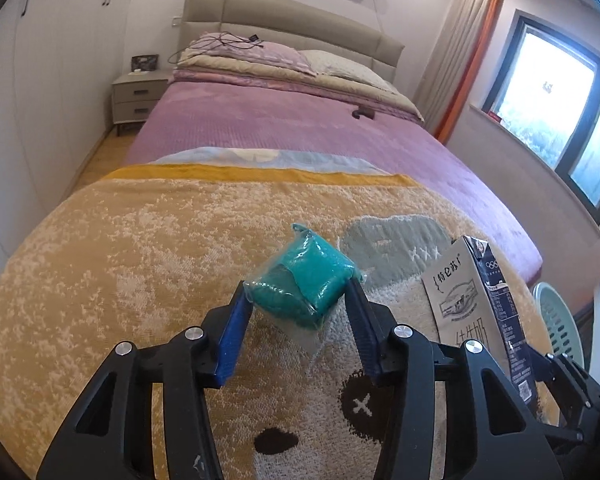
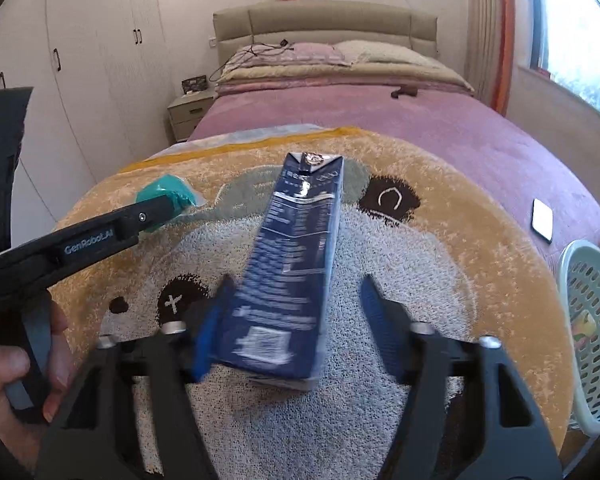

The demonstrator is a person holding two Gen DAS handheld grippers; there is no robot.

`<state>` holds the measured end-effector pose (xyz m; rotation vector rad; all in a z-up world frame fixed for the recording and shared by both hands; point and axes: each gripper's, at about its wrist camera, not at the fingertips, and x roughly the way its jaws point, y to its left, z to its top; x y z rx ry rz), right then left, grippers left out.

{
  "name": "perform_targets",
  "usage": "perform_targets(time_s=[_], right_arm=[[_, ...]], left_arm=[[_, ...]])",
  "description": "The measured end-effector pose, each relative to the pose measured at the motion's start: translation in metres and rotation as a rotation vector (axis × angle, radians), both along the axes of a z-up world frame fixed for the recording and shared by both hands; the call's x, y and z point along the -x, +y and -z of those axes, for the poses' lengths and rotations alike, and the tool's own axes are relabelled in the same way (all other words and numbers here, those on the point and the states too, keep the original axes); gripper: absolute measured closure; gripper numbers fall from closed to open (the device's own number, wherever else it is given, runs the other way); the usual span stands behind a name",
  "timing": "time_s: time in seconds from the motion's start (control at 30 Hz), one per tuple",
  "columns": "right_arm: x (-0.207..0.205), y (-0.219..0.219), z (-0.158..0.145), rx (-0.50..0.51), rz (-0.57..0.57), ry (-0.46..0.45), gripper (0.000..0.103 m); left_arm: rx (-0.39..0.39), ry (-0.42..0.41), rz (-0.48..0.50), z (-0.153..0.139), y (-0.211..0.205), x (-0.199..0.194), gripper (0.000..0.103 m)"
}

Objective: Collect trash
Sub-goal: 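Grasp the teal packet with the left gripper while the right grasps the dark blue carton, then carry the teal packet and blue carton over the basket and release both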

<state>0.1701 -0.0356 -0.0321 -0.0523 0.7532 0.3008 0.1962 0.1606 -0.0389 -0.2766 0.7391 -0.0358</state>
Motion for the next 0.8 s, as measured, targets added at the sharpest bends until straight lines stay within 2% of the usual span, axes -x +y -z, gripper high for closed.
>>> perform_targets(time_s=[0.03, 0.07, 0.27, 0.37, 0.5, 0.8], right_arm=[[0.001, 0.001, 0.001, 0.012, -0.003, 0.001, 0.064], [0.001, 0.001, 0.002, 0.018, -0.004, 0.001, 0.065], [0.013, -0.014, -0.006, 0.012, -0.02, -0.036, 0.067], [0.023, -0.032, -0.012, -0.008, -0.015, -0.047, 0.067], [0.037, -0.061, -0.025, -0.039, 0.009, -0.072, 0.068], [0.074, -0.126, -0.063, -0.117, 0.081, -0.146, 0.068]], left_arm=[[-0.002, -0.004, 0.0, -0.001, 0.0, 0.001, 0.057], [-0.006, -0.01, -0.001, -0.002, -0.001, 0.002, 0.057], [0.025, -0.059, 0.057, -0.012, -0.012, 0.008, 0.057], [-0.02, -0.088, 0.082, -0.02, -0.026, 0.016, 0.057], [0.01, -0.092, 0.131, -0.026, -0.04, 0.029, 0.057], [-0.002, -0.122, 0.261, -0.05, -0.114, 0.053, 0.057]])
